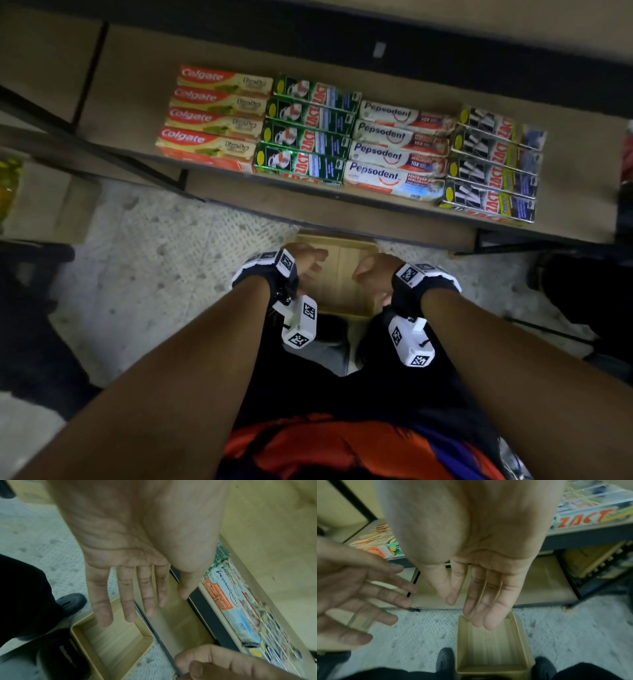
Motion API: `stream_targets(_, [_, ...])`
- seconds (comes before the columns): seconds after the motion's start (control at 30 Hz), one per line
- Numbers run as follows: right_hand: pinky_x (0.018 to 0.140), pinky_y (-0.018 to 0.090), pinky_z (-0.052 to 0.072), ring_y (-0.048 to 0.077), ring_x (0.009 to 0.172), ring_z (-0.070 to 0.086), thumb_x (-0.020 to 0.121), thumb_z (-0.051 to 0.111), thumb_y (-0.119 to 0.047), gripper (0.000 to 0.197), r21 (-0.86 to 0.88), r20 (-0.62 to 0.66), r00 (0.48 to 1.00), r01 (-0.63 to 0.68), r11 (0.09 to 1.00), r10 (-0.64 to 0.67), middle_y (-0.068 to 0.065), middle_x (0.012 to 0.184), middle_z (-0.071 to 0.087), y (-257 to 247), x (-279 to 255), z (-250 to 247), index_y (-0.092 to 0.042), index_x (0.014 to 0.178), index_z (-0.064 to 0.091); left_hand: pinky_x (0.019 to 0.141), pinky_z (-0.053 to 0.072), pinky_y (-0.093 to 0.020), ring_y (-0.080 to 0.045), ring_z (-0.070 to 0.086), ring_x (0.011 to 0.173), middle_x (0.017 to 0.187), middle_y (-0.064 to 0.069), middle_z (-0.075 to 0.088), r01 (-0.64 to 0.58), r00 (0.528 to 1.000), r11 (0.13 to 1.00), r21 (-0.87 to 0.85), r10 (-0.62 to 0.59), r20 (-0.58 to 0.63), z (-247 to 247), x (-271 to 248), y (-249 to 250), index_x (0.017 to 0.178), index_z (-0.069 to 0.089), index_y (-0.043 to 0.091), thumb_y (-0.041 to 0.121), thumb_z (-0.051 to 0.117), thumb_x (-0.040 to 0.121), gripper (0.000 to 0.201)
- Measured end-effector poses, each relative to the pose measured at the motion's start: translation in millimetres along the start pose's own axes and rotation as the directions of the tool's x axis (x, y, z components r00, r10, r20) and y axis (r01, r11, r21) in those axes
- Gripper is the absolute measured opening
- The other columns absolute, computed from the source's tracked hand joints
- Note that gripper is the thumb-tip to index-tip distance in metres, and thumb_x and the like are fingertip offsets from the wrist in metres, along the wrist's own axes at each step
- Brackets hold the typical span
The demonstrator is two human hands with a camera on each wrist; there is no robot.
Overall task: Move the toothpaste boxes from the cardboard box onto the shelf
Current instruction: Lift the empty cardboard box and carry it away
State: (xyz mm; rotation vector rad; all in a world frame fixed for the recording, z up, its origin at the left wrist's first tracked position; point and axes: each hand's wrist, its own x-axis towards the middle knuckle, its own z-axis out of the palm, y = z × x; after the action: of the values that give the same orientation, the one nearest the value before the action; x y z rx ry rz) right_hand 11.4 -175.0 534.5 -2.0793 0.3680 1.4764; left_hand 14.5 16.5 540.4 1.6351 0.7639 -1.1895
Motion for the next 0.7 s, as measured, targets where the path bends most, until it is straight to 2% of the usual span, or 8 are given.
stream_targets(0.1, [0.068, 0.037, 0.059, 0.024, 0.075, 0.068, 0.095, 0.057, -0.024, 0.017, 0.308, 0.014, 0.995, -0.094, 0.947, 0.095, 0.010, 0.099, 0.070, 10.3, -5.6, 12.6, -0.017, 0.107, 0.067, 0.094, 0.050, -0.057, -0.031, 0.067, 0.100, 0.105, -0.006, 0.068, 0.065, 0.998, 0.992, -0.107, -0.065, 0.007, -1.6, 0.1, -16.3, 0.116, 0.064, 0.013, 0.035, 0.061, 0.093, 0.032])
stream_targets(0.2, [0.075, 0.042, 0.058, 0.028, 0.078, 0.065, 0.096, 0.055, -0.016, 0.012, 0.556, 0.023, 0.986, -0.150, 0.818, 0.165, 0.014, 0.101, 0.066, 21.4, -5.7, 24.9, -0.016, 0.100, 0.066, 0.096, 0.048, -0.056, -0.029, 0.067, 0.094, 0.106, -0.005, 0.068, 0.106, 0.994, 0.972, -0.210, -0.100, 0.037, -1.2, 2.8, -34.5, 0.105, 0.065, 0.020, 0.034, 0.063, 0.092, 0.020])
stream_targets(0.27, [0.073, 0.041, 0.057, 0.028, 0.082, 0.064, 0.096, 0.056, -0.016, 0.009, 0.676, 0.034, 0.980, -0.167, 0.718, 0.196, 0.013, 0.103, 0.066, 28.0, 2.8, 32.3, -0.019, 0.099, 0.064, 0.094, 0.050, -0.055, -0.029, 0.065, 0.092, 0.109, -0.006, 0.066, 0.124, 0.992, 0.953, -0.276, -0.118, 0.038, -1.9, 12.6, -44.5, 0.105, 0.065, 0.018, 0.031, 0.062, 0.093, 0.018])
stream_targets(0.33, [0.067, 0.038, 0.056, 0.026, 0.089, 0.064, 0.096, 0.058, -0.021, 0.017, 0.751, 0.053, 0.977, -0.175, 0.637, 0.206, 0.011, 0.111, 0.065, 33.4, 9.6, 36.8, -0.018, 0.112, 0.062, 0.092, 0.052, -0.052, -0.027, 0.062, 0.091, 0.116, -0.008, 0.062, 0.131, 0.991, 0.939, -0.319, -0.127, 0.033, -1.2, 21.7, -50.1, 0.112, 0.063, 0.016, 0.028, 0.058, 0.096, 0.020])
stream_targets(0.4, [0.062, 0.036, 0.056, 0.027, 0.096, 0.063, 0.098, 0.055, -0.024, 0.024, 0.811, 0.086, 0.969, -0.202, 0.548, 0.230, 0.011, 0.117, 0.063, 41.5, 22.2, 45.9, -0.018, 0.121, 0.062, 0.093, 0.052, -0.051, -0.028, 0.060, 0.096, 0.117, -0.007, 0.059, 0.140, 0.990, 0.929, -0.343, -0.137, 0.035, 0.8, 34.4, -58.8, 0.111, 0.060, 0.016, 0.025, 0.055, 0.098, 0.017])
stream_targets(0.5, [0.053, 0.035, 0.056, 0.032, 0.101, 0.063, 0.099, 0.054, -0.024, 0.019, 0.858, 0.110, 0.950, -0.239, 0.455, 0.291, 0.014, 0.116, 0.061, 55.7, 53.6, 61.5, -0.017, 0.114, 0.063, 0.095, 0.051, -0.050, -0.030, 0.059, 0.106, 0.117, -0.005, 0.061, 0.164, 0.986, 0.935, -0.314, -0.156, 0.050, 1.5, 66.1, -74.7, 0.103, 0.061, 0.018, 0.027, 0.054, 0.098, 0.013])
stream_targets(0.57, [0.051, 0.035, 0.054, 0.034, 0.101, 0.063, 0.098, 0.057, -0.026, 0.021, 0.890, 0.106, 0.940, -0.236, 0.391, 0.326, 0.015, 0.115, 0.060, 68.8, 80.0, 71.3, -0.016, 0.116, 0.062, 0.096, 0.050, -0.048, -0.029, 0.059, 0.106, 0.119, -0.005, 0.060, 0.161, 0.987, 0.937, -0.309, -0.154, 0.047, 0.3, 91.4, -85.9, 0.108, 0.059, 0.017, 0.027, 0.053, 0.098, 0.015])
stream_targets(0.7, [0.054, 0.037, 0.055, 0.036, 0.103, 0.061, 0.097, 0.059, -0.028, 0.023, 0.897, 0.083, 0.916, -0.240, 0.372, 0.392, 0.016, 0.119, 0.057, 91.8, 137.5, 87.1, -0.022, 0.119, 0.059, 0.097, 0.049, -0.044, -0.028, 0.056, 0.113, 0.118, -0.004, 0.057, 0.165, 0.986, 0.949, -0.269, -0.167, 0.014, -6.4, 150.3, -105.3, 0.112, 0.055, 0.016, 0.026, 0.051, 0.101, 0.016])
